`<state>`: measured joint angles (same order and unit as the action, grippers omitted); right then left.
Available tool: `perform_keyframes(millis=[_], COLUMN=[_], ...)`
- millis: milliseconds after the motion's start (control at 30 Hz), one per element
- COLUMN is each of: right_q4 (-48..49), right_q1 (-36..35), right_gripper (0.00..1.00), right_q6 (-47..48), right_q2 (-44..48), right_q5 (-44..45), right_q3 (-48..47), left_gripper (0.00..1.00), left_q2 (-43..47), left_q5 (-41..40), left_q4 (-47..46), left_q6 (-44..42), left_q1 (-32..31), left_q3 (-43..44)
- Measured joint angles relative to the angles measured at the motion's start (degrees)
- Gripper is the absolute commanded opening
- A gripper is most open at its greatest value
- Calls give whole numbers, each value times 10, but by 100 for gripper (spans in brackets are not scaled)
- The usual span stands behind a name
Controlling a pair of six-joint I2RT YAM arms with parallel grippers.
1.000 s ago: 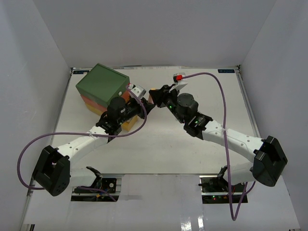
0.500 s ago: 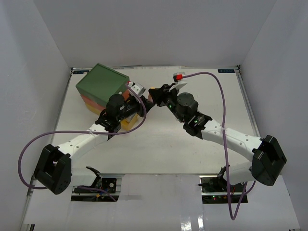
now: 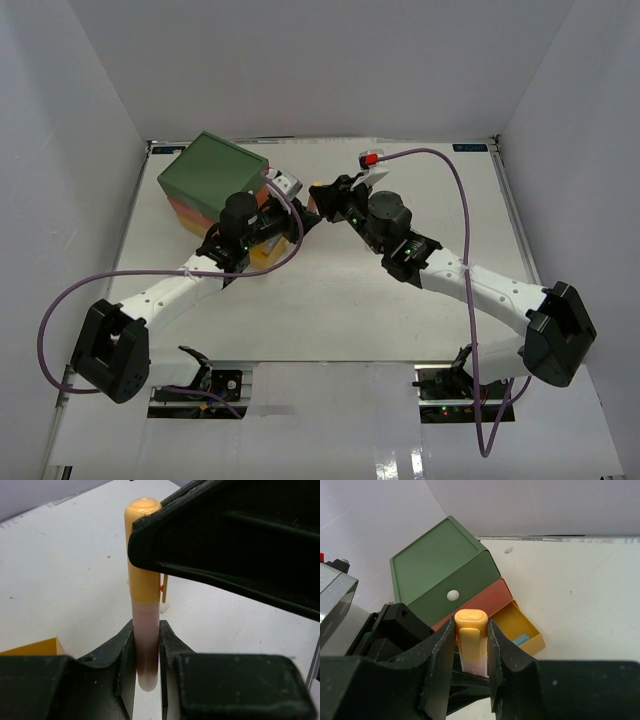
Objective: Sort the stationery into containers
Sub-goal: Close the pen cap on the pen.
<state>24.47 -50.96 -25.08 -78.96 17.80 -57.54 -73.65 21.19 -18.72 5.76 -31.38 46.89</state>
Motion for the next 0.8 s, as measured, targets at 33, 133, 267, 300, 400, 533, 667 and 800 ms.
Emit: perform_keyframes(millis=[33,133,267,300,400,533,667,800], right_q4=[-7,-26,-56,-62,-81,-106,-120,-145], right_q1=[0,-5,-22,-26,-33,-39,-40,-40], right_gripper=[8,8,11,11,14,21,32,41], right_q6=[0,-5,-14,-16,-21,-30,-31,-29], right_q2=[3,11,13,13,13,12,13,13], right_q5=[0,-8,-21,-24,-34,-41,-39,-34], right_q3=[-1,-2,-9,-10,-13,-16,-24,-37], left_gripper=[0,0,0,0,0,0,0,0], left_q2=[2,19,70,82,108,129,129,129], left_q5=[6,14,15,14,11,9,11,12], left_q4=[7,21,36,39,42,43,37,31], left_q6=[0,1,7,8,14,23,43,65], left_q1=[0,1,2,2,2,1,0,-3], left_q3=[0,-14,-56,-66,-92,-118,-121,-124])
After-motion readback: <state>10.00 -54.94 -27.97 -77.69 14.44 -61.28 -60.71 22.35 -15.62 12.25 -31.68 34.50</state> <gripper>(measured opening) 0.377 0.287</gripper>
